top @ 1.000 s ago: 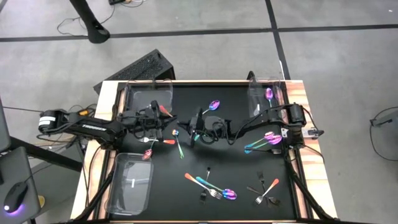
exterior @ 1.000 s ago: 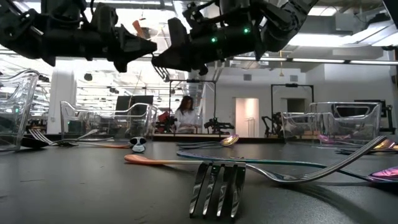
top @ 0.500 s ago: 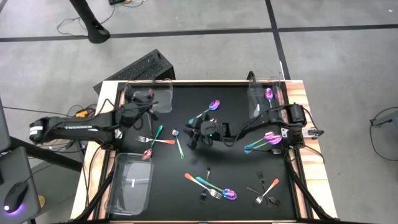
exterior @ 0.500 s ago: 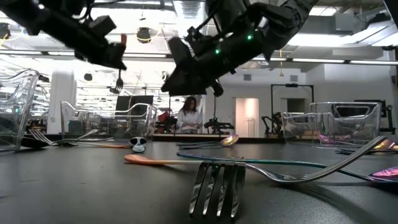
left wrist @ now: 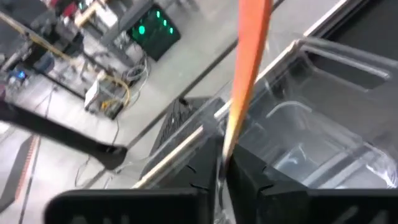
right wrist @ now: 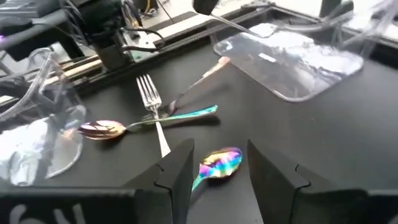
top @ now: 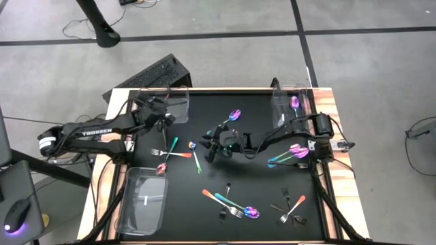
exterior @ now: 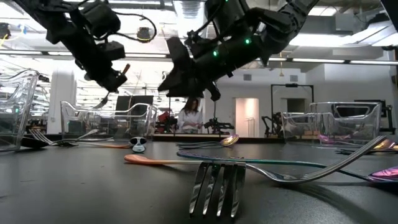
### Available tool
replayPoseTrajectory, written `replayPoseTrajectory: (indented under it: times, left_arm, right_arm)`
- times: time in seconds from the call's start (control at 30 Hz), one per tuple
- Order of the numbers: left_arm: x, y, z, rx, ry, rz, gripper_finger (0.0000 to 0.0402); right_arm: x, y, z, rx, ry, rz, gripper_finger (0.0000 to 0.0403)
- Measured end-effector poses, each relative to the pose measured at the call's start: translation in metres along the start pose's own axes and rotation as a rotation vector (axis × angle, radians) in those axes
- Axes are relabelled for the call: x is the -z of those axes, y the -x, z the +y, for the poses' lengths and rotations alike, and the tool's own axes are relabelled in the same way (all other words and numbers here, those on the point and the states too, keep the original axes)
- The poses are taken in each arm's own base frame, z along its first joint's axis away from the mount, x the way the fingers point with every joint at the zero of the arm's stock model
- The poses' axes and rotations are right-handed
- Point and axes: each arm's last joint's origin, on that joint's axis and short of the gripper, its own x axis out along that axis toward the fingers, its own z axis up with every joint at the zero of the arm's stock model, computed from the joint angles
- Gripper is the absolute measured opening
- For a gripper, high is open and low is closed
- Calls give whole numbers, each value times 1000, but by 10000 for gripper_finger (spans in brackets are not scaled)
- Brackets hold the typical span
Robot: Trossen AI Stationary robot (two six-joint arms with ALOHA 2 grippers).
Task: Sort silverware by color (type)
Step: Put the orange fork into the top left transparent bin, then put the black fork into the bottom transparent bin
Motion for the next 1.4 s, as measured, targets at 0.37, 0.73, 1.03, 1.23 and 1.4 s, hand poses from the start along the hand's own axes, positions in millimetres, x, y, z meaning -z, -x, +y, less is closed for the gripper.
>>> replayPoseTrajectory:
  times: [0.37,0.73,1.03,1.23,1.4]
  left_arm:
    - [-17,-2,4,-12,-11,44,170]
    - [-6,24,-27,407,41,-53,179]
    - [16,37,-74,946,32,-46,178]
    - [34,30,-95,941,-38,112,178]
    - [40,22,-109,943,-65,141,178]
  right_arm:
    - [1,0,0,4,3,21,169]
    - [2,0,-3,16,-73,30,139]
    - [13,-4,-10,87,-81,86,132]
    - [11,1,-15,-23,-49,232,132]
    - [13,2,-13,-53,-75,262,132]
